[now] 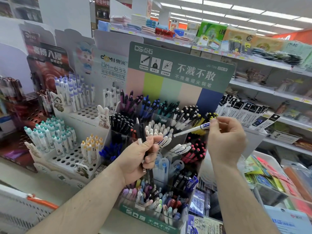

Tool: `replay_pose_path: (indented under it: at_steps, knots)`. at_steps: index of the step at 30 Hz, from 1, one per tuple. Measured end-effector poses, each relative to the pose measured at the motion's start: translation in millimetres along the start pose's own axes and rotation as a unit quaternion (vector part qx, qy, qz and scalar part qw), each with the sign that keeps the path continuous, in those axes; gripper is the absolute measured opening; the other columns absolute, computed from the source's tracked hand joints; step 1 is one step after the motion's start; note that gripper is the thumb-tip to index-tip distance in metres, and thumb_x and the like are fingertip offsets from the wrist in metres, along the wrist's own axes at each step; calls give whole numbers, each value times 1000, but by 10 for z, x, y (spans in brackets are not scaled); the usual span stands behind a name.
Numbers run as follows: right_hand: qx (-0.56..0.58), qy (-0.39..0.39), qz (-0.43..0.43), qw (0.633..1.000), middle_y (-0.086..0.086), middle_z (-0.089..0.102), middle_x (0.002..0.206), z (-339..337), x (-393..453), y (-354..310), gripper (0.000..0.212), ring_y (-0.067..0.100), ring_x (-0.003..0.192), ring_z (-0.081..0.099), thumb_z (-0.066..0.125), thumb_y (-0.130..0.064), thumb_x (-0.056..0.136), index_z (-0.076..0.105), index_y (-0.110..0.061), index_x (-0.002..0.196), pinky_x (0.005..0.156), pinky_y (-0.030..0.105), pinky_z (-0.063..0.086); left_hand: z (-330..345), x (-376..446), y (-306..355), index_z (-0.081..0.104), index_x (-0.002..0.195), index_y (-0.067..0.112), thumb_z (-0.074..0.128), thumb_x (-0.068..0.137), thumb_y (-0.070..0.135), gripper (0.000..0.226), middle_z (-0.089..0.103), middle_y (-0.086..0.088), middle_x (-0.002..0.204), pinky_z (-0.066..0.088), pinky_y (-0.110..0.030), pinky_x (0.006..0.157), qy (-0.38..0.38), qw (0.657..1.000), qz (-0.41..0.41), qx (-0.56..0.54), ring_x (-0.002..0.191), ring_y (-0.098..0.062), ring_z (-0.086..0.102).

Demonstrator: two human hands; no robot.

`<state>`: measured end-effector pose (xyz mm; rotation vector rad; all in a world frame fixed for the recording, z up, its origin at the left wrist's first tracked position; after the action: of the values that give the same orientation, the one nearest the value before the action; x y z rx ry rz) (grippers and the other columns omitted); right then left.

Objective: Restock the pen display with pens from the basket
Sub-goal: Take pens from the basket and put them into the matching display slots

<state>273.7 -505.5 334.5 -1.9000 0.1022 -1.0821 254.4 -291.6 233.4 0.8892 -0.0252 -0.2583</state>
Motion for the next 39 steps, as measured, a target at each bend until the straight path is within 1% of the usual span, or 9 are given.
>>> replay_pose_path:
  at_steps: [3,8,14,18,22,25,29,33,39]
  knots:
    - [-95,-74,-71,990,-4,70,75,249,-98,-16,6,15,68,61,71,-19,90,75,-16,92,66,25,44,-15,-11,-24,61,116,6,53,86,28,38,52,2,69,26,-17,42,-5,1000,-17,24,50,-7,34]
    - [-252,-251,-42,934,-5,76,101,678,-232,105,20,23,94,66,61,-30,93,77,-29,106,74,30,52,-10,-49,-21,61,117,3,47,96,17,29,50,-1,71,30,-19,47,-14,998,-27,47,55,-10,37]
    - [-326,-327,-25,887,-6,74,105,756,-197,10,25,26,97,66,56,-28,91,76,-33,106,77,32,52,-6,-74,23,62,116,2,46,97,14,27,49,-1,71,30,-19,47,-19,998,-25,59,55,-10,37]
    - [-132,-317,8,939,-10,72,90,695,-281,-191,20,13,85,66,66,-38,90,76,-27,103,72,29,54,-31,-76,-9,64,114,4,44,102,13,24,53,0,69,29,-19,44,-15,991,-42,124,53,-10,38]
    - [17,-449,66,891,-4,70,74,855,-686,-332,25,14,70,69,77,-46,79,71,-29,96,67,35,59,-1,-96,-24,60,85,8,49,101,17,22,57,2,64,32,-20,42,-26,979,-48,196,49,-9,40]
    - [74,-432,93,894,2,73,75,852,-713,-332,11,12,64,68,78,-21,84,72,-22,93,62,28,59,-25,-138,13,65,94,8,49,101,23,23,63,-2,69,39,-19,41,-22,975,-54,216,46,-9,47]
    - [169,-282,223,918,5,70,78,738,-522,-180,12,6,51,59,71,-5,87,71,-14,96,51,19,50,-245,-178,106,64,117,10,48,99,23,27,70,-6,80,47,-18,40,32,990,-44,132,49,-10,56]
    - [204,-249,293,900,11,68,81,799,-571,-71,15,9,50,58,68,-5,90,65,-11,104,48,19,47,-422,-209,210,67,112,9,65,77,35,43,72,-8,82,43,-14,37,52,999,14,1,49,-8,57]
    - [254,-263,345,864,11,65,78,987,-731,-129,9,11,52,58,68,-3,91,64,-7,98,49,19,49,-497,-238,320,78,97,14,96,39,46,68,73,-7,85,34,-13,32,-55,982,49,-173,42,-6,52]
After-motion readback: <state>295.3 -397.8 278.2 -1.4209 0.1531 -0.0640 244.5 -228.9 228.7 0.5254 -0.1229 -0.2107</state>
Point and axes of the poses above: each hand's wrist, its own x-axis towards the middle knuckle, its own z-axis out of the palm, y = z × x, the point moved 6 cm from there along x, towards the middle knuckle
